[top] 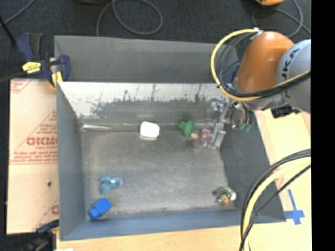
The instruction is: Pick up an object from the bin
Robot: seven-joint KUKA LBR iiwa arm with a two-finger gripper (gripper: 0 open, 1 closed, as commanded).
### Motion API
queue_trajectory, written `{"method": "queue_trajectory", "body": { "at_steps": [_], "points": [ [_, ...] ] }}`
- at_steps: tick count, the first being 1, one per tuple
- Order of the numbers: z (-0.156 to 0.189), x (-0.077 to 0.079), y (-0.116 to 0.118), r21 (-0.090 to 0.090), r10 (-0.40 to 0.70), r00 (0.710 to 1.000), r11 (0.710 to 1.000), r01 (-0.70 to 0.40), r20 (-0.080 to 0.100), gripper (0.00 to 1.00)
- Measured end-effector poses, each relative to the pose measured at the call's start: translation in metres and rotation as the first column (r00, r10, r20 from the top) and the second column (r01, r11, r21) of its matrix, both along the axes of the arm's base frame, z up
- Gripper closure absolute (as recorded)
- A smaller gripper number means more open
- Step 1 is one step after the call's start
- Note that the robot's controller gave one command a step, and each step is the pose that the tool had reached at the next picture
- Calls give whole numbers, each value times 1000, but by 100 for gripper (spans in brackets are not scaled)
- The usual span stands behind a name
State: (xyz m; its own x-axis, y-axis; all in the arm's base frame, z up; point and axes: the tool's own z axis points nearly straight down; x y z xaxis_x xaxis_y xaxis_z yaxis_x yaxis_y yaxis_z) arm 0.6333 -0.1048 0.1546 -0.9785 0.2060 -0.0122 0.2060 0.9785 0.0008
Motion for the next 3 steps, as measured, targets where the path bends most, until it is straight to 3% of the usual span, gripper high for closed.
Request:
{"method": "queue_trajectory", "body": {
  "at_steps": [1,2,3],
  "points": [
    [-60,3,0,-3,89,996,996,-89,0,0],
    [-84,-2,-8,0,-32,999,999,32,2,100],
    [-84,-2,-8,0,-32,999,999,32,2,100]
  ]
}}
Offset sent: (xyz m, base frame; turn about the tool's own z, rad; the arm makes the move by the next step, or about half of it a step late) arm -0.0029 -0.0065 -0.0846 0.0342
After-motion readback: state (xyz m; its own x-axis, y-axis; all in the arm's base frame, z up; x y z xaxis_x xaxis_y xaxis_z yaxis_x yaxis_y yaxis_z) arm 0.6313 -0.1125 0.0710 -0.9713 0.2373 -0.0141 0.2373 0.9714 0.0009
